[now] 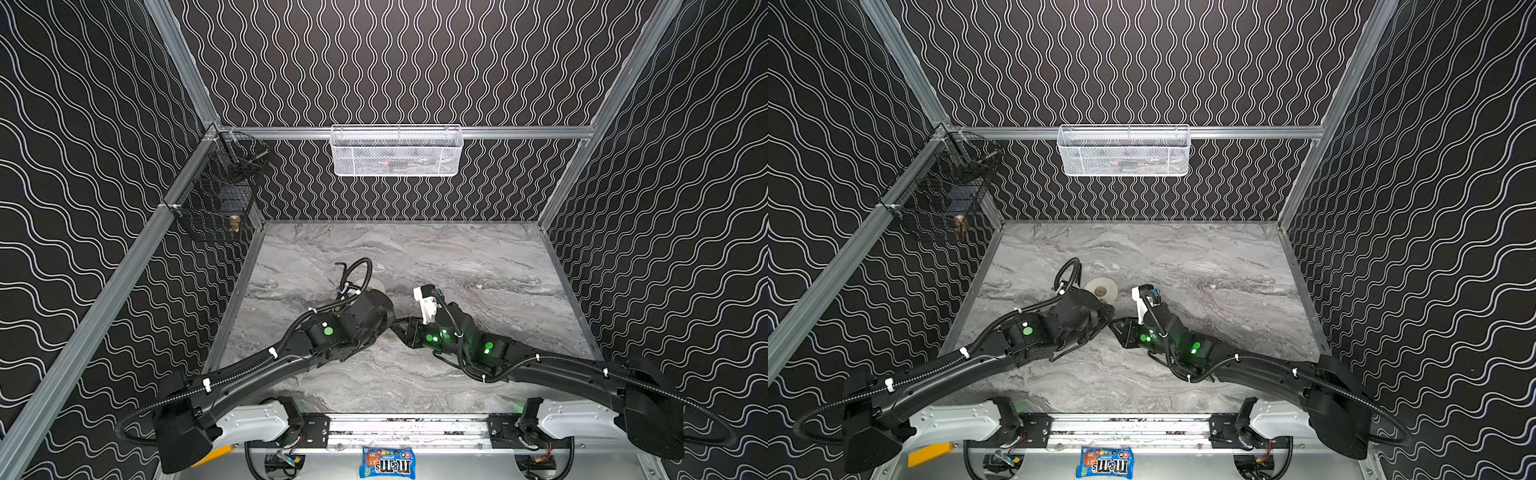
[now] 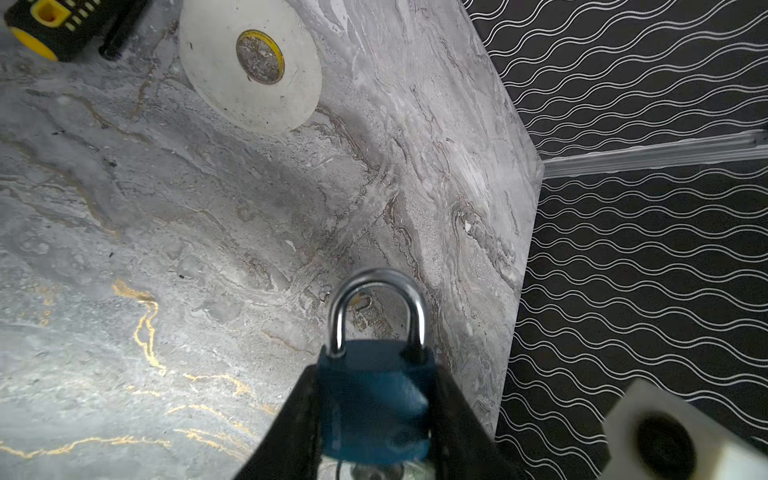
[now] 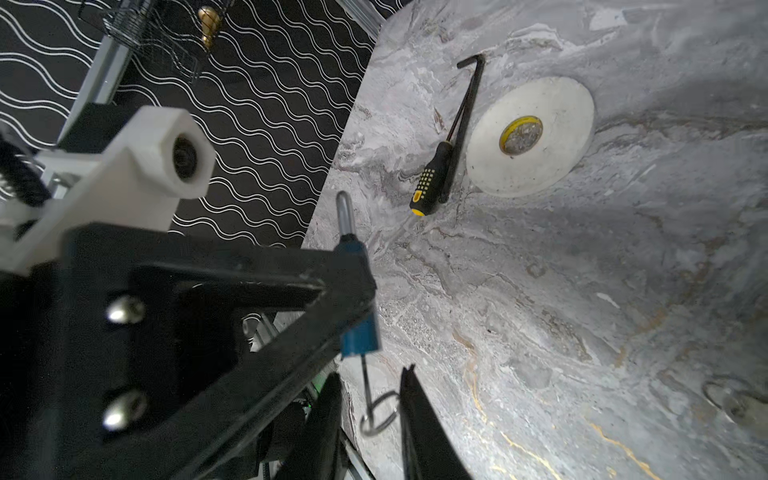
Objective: Unlock with the key
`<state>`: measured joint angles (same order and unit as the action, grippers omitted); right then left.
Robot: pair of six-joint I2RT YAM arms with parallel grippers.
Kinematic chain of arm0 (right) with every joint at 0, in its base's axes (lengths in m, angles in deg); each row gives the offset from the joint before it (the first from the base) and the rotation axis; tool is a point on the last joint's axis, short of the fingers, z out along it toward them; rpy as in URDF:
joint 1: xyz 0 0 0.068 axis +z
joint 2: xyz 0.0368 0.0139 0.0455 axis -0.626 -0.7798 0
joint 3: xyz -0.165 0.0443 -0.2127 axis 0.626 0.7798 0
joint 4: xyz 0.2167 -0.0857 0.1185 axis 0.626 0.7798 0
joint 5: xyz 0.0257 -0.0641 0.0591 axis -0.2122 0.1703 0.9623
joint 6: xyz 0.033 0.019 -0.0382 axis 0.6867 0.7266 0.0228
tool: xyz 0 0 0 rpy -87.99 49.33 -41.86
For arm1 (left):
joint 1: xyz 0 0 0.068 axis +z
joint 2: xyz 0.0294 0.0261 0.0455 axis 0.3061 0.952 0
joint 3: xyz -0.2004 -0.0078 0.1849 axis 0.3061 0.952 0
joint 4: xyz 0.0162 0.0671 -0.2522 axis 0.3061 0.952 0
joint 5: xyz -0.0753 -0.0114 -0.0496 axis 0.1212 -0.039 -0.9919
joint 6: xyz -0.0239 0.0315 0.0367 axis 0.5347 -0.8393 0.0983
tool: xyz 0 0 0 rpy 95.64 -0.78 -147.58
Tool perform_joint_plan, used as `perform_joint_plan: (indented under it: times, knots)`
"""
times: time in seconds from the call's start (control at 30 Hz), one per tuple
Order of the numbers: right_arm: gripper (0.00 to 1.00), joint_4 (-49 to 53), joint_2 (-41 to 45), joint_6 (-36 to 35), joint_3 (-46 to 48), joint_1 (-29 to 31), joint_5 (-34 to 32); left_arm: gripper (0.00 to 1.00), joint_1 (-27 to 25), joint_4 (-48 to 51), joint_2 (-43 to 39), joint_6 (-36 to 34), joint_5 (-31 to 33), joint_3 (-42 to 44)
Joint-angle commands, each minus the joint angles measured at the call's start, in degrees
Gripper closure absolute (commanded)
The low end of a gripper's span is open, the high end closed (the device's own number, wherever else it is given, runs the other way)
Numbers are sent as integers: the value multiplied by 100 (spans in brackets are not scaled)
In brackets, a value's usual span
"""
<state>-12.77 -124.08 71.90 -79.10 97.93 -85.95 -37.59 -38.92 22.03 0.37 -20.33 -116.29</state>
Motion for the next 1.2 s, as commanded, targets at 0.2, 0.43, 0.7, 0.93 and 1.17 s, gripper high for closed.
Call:
perform_joint_plan:
  times: [0.2, 0.43, 0.7, 0.93, 1.17]
  knots:
    - [68, 9, 557, -15, 148, -7, 238, 100, -4, -12, -207, -400, 440, 22]
    - [73, -451, 434, 502, 182, -91, 650, 100, -4, 92, -224, -584, 479, -81]
    - [79, -700, 165, 742, 139, -99, 509, 100, -4, 44, -236, -613, 469, -77]
    - [84, -675, 19, 736, 78, -99, 400, 100, -8, -9, -260, -639, 463, -85]
    - [93, -691, -26, 611, 51, -98, 257, 100, 0, -19, -146, -793, 353, -221]
